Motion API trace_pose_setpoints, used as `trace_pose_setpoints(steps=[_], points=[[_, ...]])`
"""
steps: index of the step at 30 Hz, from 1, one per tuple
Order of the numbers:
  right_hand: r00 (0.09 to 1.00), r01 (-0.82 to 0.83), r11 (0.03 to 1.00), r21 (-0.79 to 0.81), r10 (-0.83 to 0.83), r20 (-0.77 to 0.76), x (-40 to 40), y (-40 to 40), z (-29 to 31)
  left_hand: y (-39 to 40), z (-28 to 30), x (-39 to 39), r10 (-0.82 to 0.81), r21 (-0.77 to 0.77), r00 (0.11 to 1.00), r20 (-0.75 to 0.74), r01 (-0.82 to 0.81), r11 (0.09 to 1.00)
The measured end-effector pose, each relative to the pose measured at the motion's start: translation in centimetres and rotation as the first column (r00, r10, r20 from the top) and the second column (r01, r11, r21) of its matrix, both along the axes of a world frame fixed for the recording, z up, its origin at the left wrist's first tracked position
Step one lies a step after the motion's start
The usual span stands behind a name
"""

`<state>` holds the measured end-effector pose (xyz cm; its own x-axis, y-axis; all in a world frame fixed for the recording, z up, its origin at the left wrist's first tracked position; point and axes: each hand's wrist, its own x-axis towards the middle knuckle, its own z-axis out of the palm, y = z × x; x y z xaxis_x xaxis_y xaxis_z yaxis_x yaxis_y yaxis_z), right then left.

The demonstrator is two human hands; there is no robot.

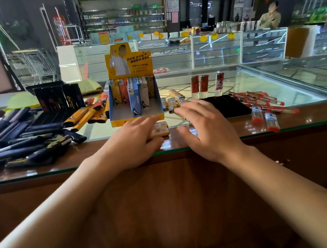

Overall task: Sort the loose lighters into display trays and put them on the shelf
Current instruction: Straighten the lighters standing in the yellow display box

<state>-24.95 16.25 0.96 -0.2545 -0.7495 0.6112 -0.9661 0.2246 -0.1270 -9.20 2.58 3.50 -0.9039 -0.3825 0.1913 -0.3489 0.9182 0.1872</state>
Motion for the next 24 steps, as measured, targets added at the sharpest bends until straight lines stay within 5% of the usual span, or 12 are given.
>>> trace_pose_setpoints(steps=[2, 4, 8, 12, 20, 24], points=[[1.0, -0.012, 1.0, -0.018, 0.012, 0.003, 0.3, -0.2, 0.0, 0.1, -0.2, 0.3, 0.014, -0.037, 0.982, 0.186, -0.007, 0.999], [1.0, -0.016, 1.0, -0.023, 0.016, 0.003, 0.6, -0.4, -0.1, 0.2, -0.3, 1.0, 0.005, -0.078, 0.975, 0.222, 0.013, 0.997], [0.999, -0.031, 0.999, -0.04, 0.032, 0.021, 1.1, -0.8, -0.2, 0.9, -2.1, 2.7, -0.051, -0.221, 0.999, 0.004, 0.05, 0.974], [0.998, -0.032, 0.998, -0.045, 0.034, 0.05, 1.9, -1.0, -0.3, 1.6, -4.1, 3.5, -0.203, -0.302, 0.929, -0.31, 0.106, 0.947], [0.984, -0.073, 0.991, -0.112, 0.09, 0.155, 3.0, -0.9, 0.1, 1.6, -4.1, 3.6, -0.218, -0.249, 0.858, -0.464, 0.109, 0.962], [0.937, -0.182, 0.972, -0.151, 0.218, 0.272, 4.4, -0.9, 1.2, 1.5, -2.3, 3.8, -0.001, 0.095, 0.788, -0.616, 0.075, 0.993]])
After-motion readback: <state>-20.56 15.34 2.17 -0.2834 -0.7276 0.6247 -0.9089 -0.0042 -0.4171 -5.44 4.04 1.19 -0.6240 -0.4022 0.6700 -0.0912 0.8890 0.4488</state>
